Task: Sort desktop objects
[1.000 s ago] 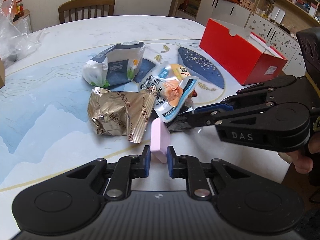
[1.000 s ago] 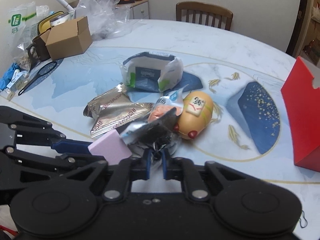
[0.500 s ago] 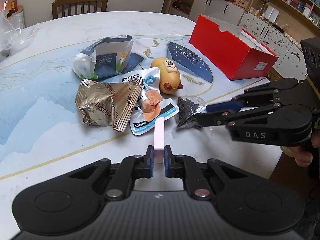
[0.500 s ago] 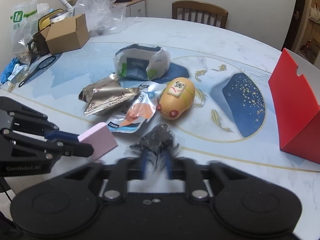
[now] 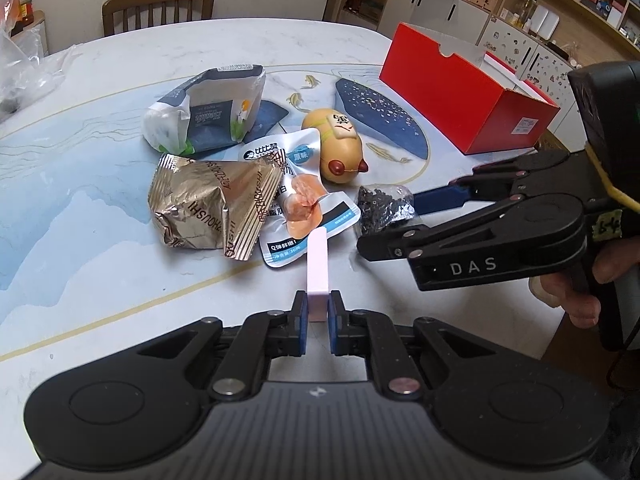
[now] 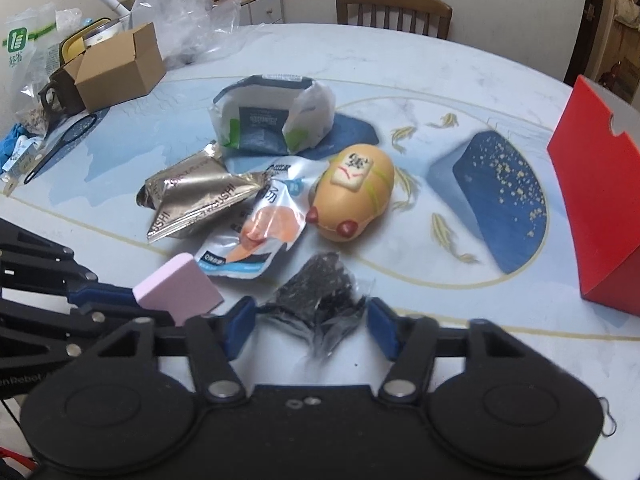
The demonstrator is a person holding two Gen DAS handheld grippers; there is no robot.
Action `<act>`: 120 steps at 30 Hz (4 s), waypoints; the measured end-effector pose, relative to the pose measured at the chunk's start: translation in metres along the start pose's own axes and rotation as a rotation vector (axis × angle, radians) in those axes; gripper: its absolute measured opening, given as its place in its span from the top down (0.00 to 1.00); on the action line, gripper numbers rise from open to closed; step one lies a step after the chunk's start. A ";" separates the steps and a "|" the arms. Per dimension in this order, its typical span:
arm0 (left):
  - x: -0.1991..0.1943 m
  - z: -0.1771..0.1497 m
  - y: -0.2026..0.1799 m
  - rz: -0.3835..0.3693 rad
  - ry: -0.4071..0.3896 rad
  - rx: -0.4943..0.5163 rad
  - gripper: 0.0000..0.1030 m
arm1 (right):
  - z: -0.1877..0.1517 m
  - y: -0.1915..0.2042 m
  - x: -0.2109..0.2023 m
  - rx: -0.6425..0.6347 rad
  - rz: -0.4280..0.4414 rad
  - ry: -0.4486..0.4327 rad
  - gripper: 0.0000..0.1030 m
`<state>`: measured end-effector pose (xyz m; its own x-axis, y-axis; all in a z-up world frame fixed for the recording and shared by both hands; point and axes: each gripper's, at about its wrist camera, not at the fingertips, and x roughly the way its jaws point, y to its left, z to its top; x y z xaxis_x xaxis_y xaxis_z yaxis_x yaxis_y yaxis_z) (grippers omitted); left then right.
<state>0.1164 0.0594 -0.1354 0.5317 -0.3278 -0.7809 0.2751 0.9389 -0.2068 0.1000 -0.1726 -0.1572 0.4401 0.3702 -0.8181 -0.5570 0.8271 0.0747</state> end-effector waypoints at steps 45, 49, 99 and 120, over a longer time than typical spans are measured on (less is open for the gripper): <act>0.042 0.017 -0.064 0.031 0.057 0.220 0.37 | -0.035 -0.070 -0.066 0.180 -0.055 -0.049 0.68; 0.043 0.017 -0.065 0.053 0.044 0.215 0.48 | -0.037 -0.071 -0.067 0.182 -0.056 -0.047 0.68; 0.039 0.020 -0.035 0.020 0.035 0.231 0.36 | -0.035 -0.072 -0.067 0.183 -0.058 -0.031 0.68; 0.047 0.020 -0.073 -0.048 0.051 0.371 0.58 | -0.044 -0.082 -0.069 0.207 -0.067 -0.025 0.68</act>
<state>0.1379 -0.0264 -0.1453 0.4735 -0.3559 -0.8057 0.5753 0.8176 -0.0231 0.0836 -0.2846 -0.1318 0.4900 0.3198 -0.8110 -0.3706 0.9184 0.1382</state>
